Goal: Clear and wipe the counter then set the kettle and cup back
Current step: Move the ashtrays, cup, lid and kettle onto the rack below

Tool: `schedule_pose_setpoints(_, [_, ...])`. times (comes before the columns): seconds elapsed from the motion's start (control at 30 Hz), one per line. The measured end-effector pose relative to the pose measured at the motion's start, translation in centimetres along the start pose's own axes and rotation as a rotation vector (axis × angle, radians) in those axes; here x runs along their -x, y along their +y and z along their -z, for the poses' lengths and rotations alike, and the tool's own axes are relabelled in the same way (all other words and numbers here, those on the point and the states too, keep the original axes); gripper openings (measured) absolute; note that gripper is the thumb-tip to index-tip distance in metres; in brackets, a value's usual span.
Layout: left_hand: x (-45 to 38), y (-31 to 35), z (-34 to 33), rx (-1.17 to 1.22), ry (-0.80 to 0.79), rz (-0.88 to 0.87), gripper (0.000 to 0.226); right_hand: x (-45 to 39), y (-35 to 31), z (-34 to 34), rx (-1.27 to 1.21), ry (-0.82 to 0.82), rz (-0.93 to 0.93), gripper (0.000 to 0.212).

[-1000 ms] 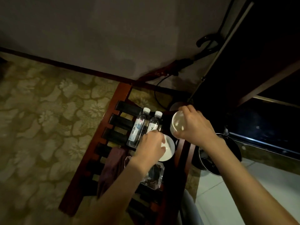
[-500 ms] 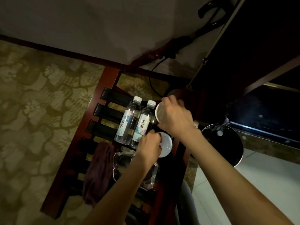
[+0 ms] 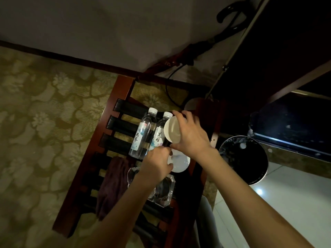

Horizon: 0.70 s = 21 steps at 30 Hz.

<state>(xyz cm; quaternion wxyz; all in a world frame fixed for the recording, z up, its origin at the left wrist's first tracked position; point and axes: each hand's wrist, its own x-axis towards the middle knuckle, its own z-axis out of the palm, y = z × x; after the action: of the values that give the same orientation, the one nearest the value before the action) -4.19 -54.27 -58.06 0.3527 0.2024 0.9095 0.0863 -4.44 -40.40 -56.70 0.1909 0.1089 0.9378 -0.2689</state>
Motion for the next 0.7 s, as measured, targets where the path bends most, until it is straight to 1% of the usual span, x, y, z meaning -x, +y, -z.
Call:
schedule_pose_setpoints(0.07, [0.5,0.1,1.1,-0.006,-0.002,0.020,0.029,0.7,0.2,0.7,0.007,0.004,-0.020,0.102])
schedule_pose_setpoints(0.2, [1.7,1.2,4.5,-0.023,0.064,0.047,0.025,3.0,0.5,3.0,0.000,0.029,-0.068,0.082])
schedule_pose_setpoints(0.27, [2.7,2.1,6.7,-0.036,0.111,0.029,0.025,4.5,0.2,4.8,0.020,0.023,-0.070,0.072])
schedule_pose_setpoints(0.33, [3.9,3.3,9.1,-0.066,0.121,-0.012,0.028,6.0,-0.4,7.0,0.046,0.010,-0.063,0.066])
schedule_pose_setpoints(0.43, [6.3,5.6,13.4,-0.101,0.111,-0.077,0.031,8.7,-2.0,11.3,0.088,-0.006,-0.025,0.064])
schedule_pose_setpoints(0.53, [9.1,8.3,17.8,-0.155,0.111,-0.115,0.032,11.7,-4.1,16.2,0.139,-0.029,0.005,0.070])
schedule_pose_setpoints(0.6, [11.6,10.0,20.9,-0.185,0.121,-0.144,0.034,14.3,-5.7,19.8,0.152,0.006,0.032,0.069])
schedule_pose_setpoints(0.7, [16.0,12.6,25.4,-0.221,0.141,-0.185,0.033,18.7,-7.7,25.2,0.169,0.074,0.053,0.060])
